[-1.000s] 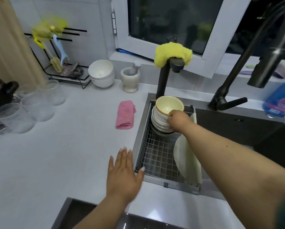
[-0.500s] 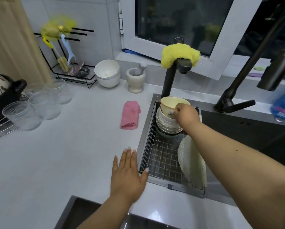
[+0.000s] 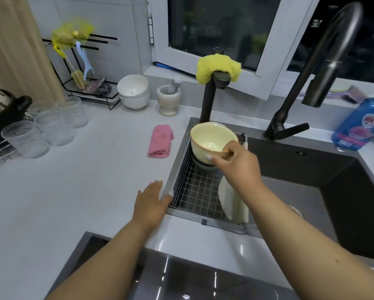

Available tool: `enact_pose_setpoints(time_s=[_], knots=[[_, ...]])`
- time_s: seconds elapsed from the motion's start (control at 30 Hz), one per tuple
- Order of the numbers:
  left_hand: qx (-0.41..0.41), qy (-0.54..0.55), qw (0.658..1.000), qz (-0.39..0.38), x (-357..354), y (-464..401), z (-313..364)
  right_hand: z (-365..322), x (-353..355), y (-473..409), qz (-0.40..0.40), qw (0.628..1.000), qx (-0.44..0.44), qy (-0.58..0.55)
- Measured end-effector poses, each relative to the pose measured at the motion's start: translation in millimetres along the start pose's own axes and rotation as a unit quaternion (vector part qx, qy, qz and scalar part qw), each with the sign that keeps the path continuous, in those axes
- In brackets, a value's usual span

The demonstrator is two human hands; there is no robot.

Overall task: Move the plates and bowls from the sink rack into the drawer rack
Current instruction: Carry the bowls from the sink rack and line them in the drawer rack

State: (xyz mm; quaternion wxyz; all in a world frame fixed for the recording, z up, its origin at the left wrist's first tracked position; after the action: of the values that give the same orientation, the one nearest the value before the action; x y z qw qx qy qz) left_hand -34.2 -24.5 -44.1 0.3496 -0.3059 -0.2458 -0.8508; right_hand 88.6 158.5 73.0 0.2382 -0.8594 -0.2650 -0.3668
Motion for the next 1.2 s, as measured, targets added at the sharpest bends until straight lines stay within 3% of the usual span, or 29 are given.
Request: enact_pose_setpoints(time_s=[0.07,0.17,0.33,0.5,0.63,0.83,0.93,1.03,1.13,1.2], knots=[[0.057,0.170,0.984,0.025,10,9,14,0,0,25,-0.023,1.000,0.007,-0.001],[0.104,0.345,0.931,0.059,18,37,33,-2,-3,59,-0.076,0.996,0.036,0.000],[0.154,0.547,0.823,-0.010,13,105,53,-4,-1,109,-0.127,0.985,0.112,-0.014],[0.163,0.548,0.819,0.048,5,168,53,-3,11,154,-0.186,0.968,0.161,-0.049],[0.189,0.582,0.779,0.134,-5,226,54,-3,23,188,-0.270,0.931,0.129,-0.209],[0.207,0.629,0.715,0.222,-20,321,47,-8,21,249,-0.362,0.877,0.033,-0.314],[0.211,0.641,0.684,0.276,-24,367,35,-24,18,284,-0.459,0.823,-0.012,-0.335],[0.215,0.653,0.652,0.319,-25,407,24,-42,15,318,-0.539,0.745,-0.052,-0.390],[0.220,0.648,0.628,0.371,-23,450,9,-64,11,354,-0.603,0.676,-0.047,-0.421],[0.220,0.637,0.620,0.401,-22,478,-2,-79,9,377,-0.631,0.652,-0.041,-0.418]])
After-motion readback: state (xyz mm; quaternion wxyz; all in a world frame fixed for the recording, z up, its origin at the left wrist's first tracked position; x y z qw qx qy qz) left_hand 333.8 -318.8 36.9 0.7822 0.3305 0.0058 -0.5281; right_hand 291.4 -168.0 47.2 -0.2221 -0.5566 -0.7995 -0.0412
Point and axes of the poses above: each hand's wrist, its own y-axis away from the middle knuckle, its own x-axis out of the back of the hand, z = x × y, the point moved 2 cm from there along -y, towards the middle knuckle, and after that the axes turned 2 degrees about y, right-handed, at the moved point
